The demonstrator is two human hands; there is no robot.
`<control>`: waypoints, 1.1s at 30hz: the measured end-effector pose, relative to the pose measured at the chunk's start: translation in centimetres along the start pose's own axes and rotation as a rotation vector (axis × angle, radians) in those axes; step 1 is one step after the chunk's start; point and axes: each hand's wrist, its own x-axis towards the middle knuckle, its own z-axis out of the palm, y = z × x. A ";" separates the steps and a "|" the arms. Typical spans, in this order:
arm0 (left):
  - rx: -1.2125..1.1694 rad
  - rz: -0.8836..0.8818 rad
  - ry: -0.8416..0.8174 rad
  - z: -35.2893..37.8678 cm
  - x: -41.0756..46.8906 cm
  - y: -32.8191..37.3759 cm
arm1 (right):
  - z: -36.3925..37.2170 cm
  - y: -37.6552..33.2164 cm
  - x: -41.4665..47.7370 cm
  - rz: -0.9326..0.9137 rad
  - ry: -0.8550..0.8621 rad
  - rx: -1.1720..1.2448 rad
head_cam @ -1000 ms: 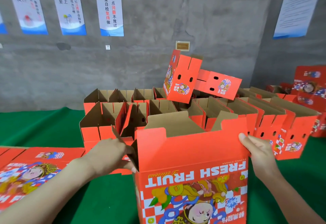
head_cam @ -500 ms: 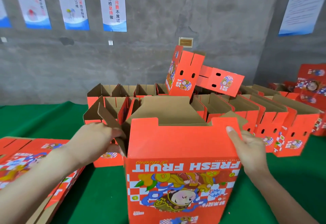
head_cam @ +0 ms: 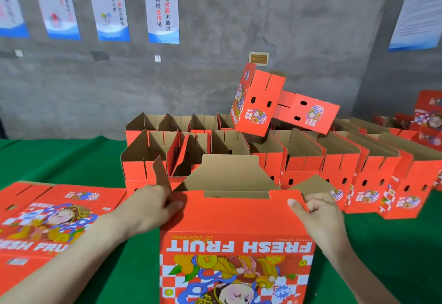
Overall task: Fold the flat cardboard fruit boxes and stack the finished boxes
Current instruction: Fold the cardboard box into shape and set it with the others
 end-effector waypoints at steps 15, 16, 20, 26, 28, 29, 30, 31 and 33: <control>-0.139 -0.100 0.013 0.5 0.0 3.1 | -1.4 -0.5 -1.1 -0.336 -0.260 -0.202; -0.146 -0.089 0.015 0.5 -0.1 3.1 | -1.4 -0.7 -1.0 -0.406 -0.291 -0.188; -0.150 -0.048 0.040 0.6 -0.1 3.1 | -1.2 -0.9 0.0 -0.474 -0.231 -0.021; -0.005 0.112 0.109 1.4 0.0 2.2 | -0.3 -0.3 2.2 -0.030 -0.278 0.207; -0.036 0.239 0.139 1.6 -0.1 1.7 | 0.1 -0.5 2.3 -0.008 -0.242 0.244; -0.052 0.308 0.141 1.5 -0.1 1.5 | 0.4 -0.6 2.3 -0.005 -0.221 0.263; -0.068 0.373 0.137 1.4 -0.2 1.3 | 0.6 -0.6 2.3 0.001 -0.211 0.273; -0.076 0.425 0.130 1.3 -0.2 1.2 | 0.8 -0.7 2.2 0.009 -0.210 0.275; -0.064 0.467 0.099 1.3 0.0 1.2 | 1.1 -0.5 2.4 0.019 -0.215 0.270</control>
